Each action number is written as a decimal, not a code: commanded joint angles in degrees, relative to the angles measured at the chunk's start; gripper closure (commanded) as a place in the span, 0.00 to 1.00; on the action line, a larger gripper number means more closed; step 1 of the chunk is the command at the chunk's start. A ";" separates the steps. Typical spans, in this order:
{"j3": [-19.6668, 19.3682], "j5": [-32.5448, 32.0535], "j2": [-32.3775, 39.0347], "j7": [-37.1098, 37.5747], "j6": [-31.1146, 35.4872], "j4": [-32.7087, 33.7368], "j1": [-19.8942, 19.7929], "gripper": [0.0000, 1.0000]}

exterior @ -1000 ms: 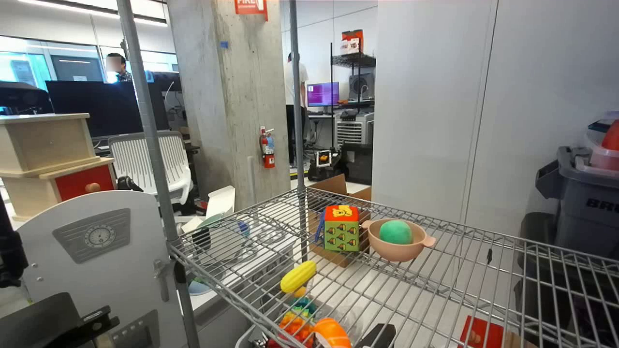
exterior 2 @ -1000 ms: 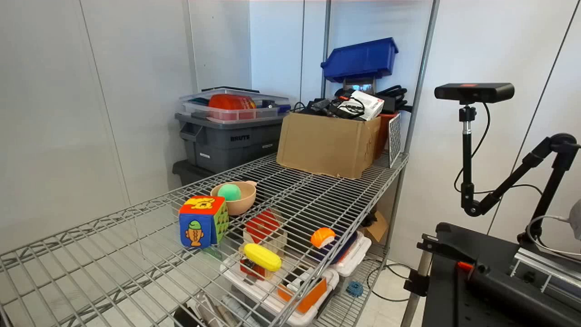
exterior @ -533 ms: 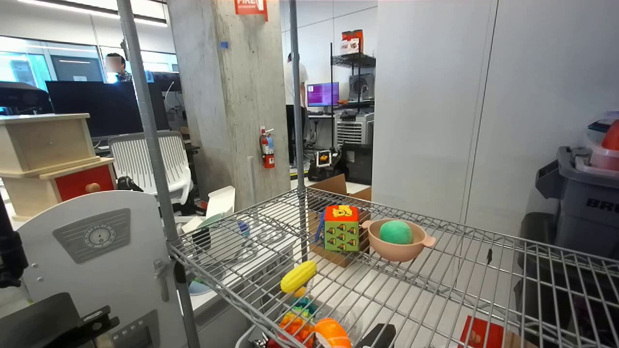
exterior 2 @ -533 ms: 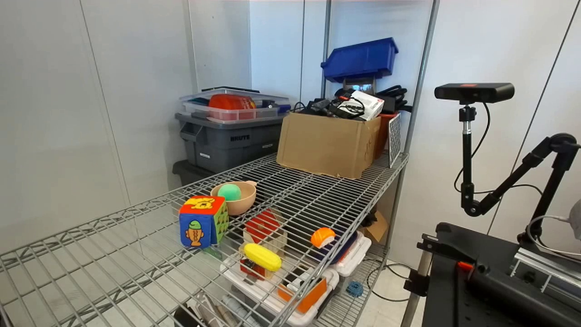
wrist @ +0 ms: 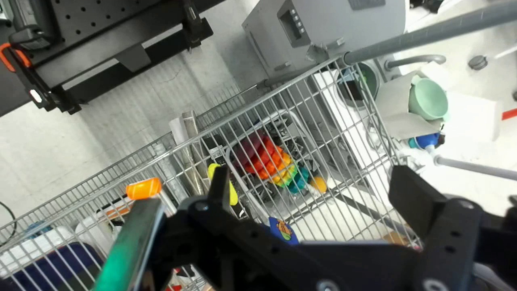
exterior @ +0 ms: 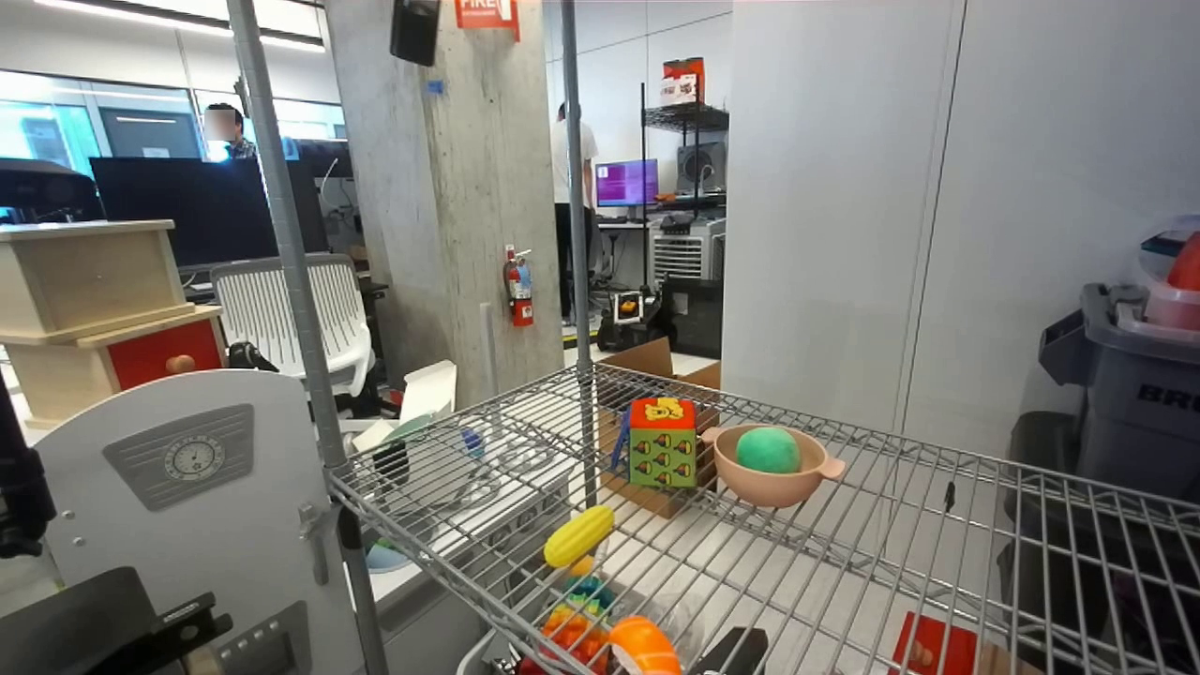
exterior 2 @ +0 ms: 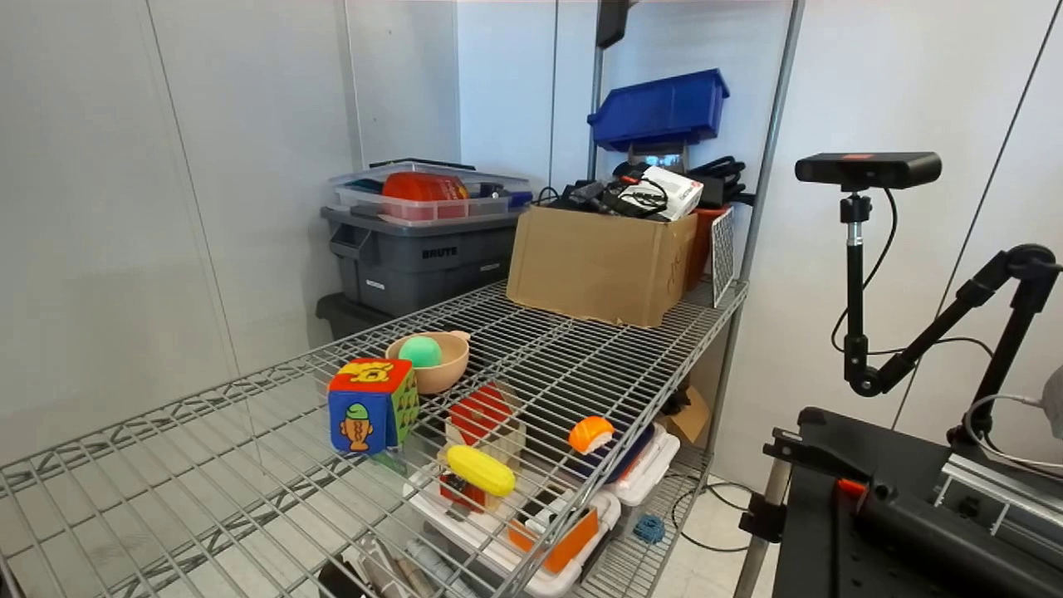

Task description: Remove the green object from the bowl

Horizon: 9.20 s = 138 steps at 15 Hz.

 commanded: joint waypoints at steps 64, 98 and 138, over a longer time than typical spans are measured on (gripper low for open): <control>-5.19 -10.10 82.79 96.46 8.06 85.10 -4.97 0.00; -3.18 -10.42 84.56 107.36 6.38 84.86 -5.14 0.93; -1.99 -8.14 77.54 94.91 -22.55 85.43 -12.70 0.98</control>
